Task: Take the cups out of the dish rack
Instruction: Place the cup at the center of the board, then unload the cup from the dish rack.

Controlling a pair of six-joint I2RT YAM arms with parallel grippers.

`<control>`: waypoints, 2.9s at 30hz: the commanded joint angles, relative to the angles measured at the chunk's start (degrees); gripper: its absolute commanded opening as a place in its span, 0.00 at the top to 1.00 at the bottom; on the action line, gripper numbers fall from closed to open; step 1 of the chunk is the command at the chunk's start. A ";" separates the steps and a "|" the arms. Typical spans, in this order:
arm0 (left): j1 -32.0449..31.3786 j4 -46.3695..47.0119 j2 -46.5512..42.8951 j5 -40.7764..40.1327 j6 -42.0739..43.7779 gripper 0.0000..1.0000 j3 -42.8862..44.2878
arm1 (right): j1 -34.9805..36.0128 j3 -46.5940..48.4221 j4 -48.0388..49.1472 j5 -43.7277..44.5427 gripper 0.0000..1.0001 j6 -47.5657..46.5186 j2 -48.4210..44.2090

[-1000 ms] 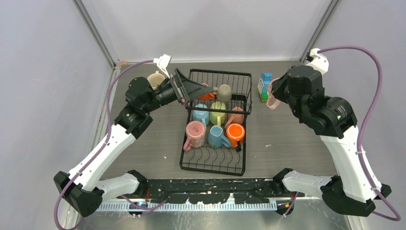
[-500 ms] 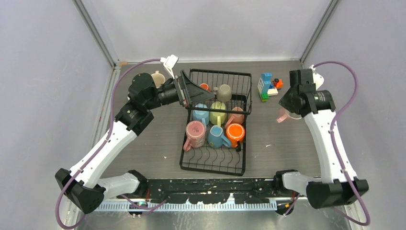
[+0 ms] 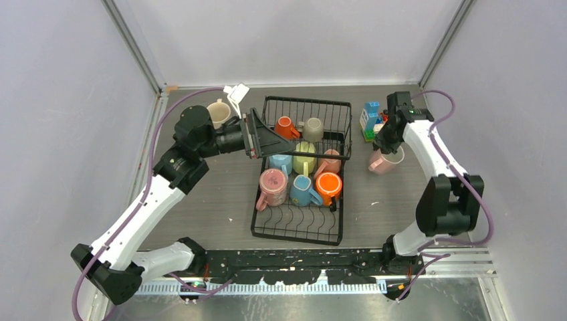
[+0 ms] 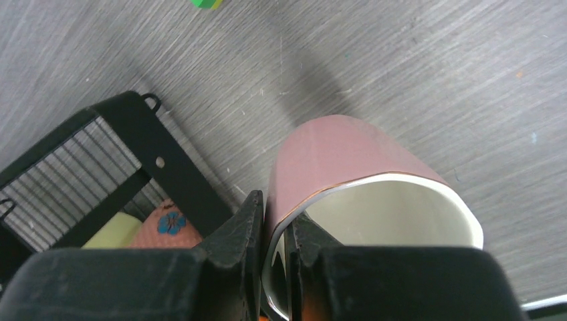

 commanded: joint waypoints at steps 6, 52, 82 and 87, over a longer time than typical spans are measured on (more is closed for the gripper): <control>0.25 -3.63 -2.94 1.86 2.98 0.00 1.06 | 0.02 5.66 4.75 0.58 0.99 -0.57 8.38; 0.27 -23.70 -8.72 -6.69 14.13 0.00 -3.53 | 5.64 -0.69 3.85 6.29 0.00 0.30 -6.46; -20.49 -31.36 0.76 -59.33 29.32 0.00 -11.12 | 5.61 -3.46 5.40 -1.40 0.00 -0.06 -22.68; -20.49 -29.71 3.50 -58.55 31.19 0.00 -11.68 | 5.65 -4.11 5.56 -1.88 0.00 -0.10 -23.96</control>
